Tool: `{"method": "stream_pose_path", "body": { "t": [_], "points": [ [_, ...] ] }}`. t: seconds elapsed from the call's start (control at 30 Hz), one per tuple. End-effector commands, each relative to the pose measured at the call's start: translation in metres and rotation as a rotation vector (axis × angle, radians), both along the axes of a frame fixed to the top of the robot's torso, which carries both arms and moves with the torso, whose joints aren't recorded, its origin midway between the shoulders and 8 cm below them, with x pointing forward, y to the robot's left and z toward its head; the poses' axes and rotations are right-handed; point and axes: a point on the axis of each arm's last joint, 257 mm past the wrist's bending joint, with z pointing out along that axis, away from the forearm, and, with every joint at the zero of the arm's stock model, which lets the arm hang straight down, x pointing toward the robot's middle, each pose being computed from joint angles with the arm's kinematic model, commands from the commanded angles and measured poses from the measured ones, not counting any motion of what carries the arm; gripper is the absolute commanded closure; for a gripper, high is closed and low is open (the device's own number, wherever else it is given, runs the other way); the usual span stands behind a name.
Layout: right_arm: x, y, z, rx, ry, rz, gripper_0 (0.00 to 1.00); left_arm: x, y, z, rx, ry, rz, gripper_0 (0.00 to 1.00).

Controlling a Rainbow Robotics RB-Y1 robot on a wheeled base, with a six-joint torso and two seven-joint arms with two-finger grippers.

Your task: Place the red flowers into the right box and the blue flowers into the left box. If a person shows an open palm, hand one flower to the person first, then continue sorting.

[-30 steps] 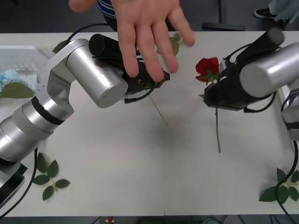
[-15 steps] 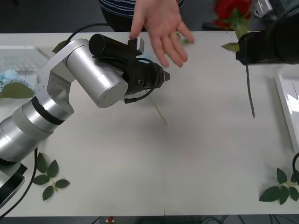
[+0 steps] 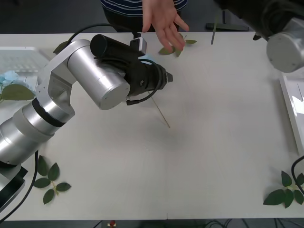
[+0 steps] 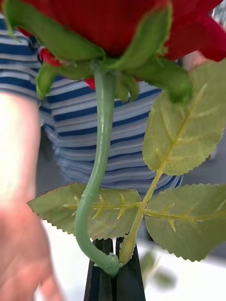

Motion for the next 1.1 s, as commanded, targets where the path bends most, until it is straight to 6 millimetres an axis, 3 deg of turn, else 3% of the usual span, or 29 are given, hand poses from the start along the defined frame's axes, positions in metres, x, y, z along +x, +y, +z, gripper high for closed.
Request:
{"method": "stream_pose_path", "body": {
  "t": [0.03,0.2,0.37,0.63,1.1],
  "points": [
    [0.008,0.021,0.060,0.039,-0.096,-0.006,1.00,0.000,-0.015,0.030,-0.015,-0.056,-0.042,0.00],
    [0.030,0.032,0.082,0.049,-0.109,-0.040,1.00,0.000,-0.015,0.030,-0.015,-0.056,-0.042,0.00],
    [0.042,0.044,0.085,0.027,-0.113,-0.066,1.00,0.000,-0.015,0.030,-0.015,-0.056,-0.042,0.00],
    [0.042,0.058,0.077,0.017,-0.109,-0.064,1.00,0.000,-0.015,0.030,-0.015,-0.056,-0.042,0.00],
    [0.042,0.058,0.077,0.017,-0.109,-0.064,1.00,0.000,-0.015,0.030,-0.015,-0.056,-0.042,0.00]
  ]
}}
